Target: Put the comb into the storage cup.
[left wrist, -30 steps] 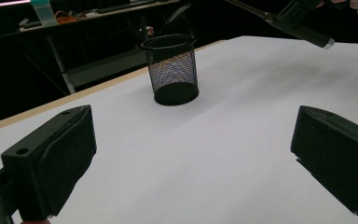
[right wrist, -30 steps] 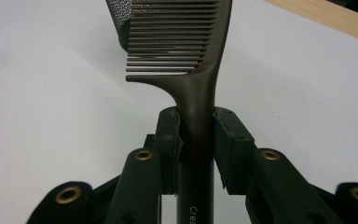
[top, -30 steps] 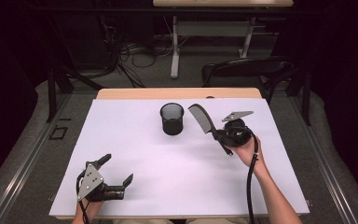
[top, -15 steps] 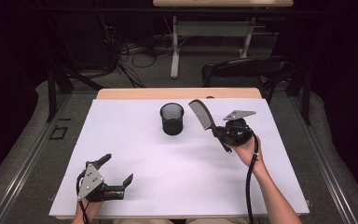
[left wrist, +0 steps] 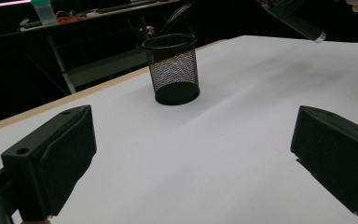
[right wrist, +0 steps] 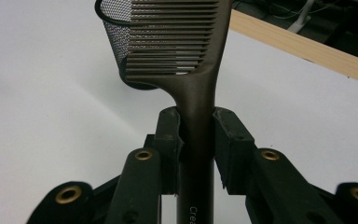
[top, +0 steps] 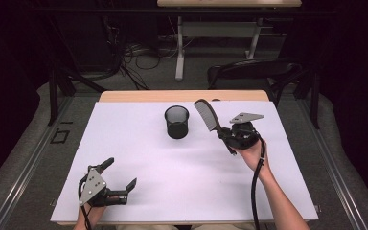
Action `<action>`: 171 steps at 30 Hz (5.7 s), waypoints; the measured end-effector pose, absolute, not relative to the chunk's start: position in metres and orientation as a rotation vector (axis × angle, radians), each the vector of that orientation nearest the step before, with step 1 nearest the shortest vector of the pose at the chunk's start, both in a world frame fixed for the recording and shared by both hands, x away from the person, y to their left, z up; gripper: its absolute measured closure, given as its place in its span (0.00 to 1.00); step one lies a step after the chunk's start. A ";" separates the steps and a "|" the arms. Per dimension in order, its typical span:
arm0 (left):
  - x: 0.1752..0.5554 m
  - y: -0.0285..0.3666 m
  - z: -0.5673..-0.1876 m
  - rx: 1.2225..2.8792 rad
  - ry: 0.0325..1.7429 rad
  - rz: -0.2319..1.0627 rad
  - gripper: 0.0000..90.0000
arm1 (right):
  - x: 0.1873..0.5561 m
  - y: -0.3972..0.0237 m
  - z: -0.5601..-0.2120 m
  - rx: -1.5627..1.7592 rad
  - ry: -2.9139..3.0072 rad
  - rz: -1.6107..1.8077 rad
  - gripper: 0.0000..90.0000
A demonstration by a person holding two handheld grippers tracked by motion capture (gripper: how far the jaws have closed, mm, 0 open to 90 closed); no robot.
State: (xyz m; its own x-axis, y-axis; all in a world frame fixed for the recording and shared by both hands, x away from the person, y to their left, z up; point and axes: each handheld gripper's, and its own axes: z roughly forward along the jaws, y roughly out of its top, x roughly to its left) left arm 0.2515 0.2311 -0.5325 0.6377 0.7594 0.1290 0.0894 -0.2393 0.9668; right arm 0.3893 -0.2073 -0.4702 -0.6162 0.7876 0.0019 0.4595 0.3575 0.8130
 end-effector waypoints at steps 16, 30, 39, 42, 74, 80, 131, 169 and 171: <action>0.251 0.229 -0.533 1.727 0.694 0.734 0.00 | 0.389 -0.207 -0.468 1.063 2.202 1.187 0.81; 0.251 0.230 -0.533 1.722 0.697 0.739 0.00 | 0.392 -0.200 -0.464 1.041 2.172 1.208 0.81; 0.252 0.231 -0.533 1.721 0.699 0.735 0.00 | 0.398 -0.195 -0.460 1.030 2.152 1.217 0.81; 0.251 0.231 -0.533 1.721 0.699 0.735 0.00 | 0.399 -0.193 -0.457 1.021 2.145 1.224 0.81; 0.252 0.231 -0.533 1.719 0.702 0.734 0.00 | 0.413 -0.173 -0.439 0.966 2.113 1.274 0.81; 0.252 0.230 -0.533 1.719 0.700 0.733 0.00 | 0.417 -0.170 -0.437 0.966 2.104 1.290 0.81; 0.251 0.231 -0.533 1.721 0.701 0.738 0.00 | 0.432 -0.140 -0.422 0.909 2.075 1.376 0.81; 0.251 0.230 -0.533 1.719 0.698 0.732 0.00 | 0.443 -0.122 -0.416 0.897 2.042 1.440 0.81; 0.251 0.231 -0.533 1.718 0.697 0.731 0.00 | 0.443 -0.121 -0.416 0.895 2.042 1.443 0.81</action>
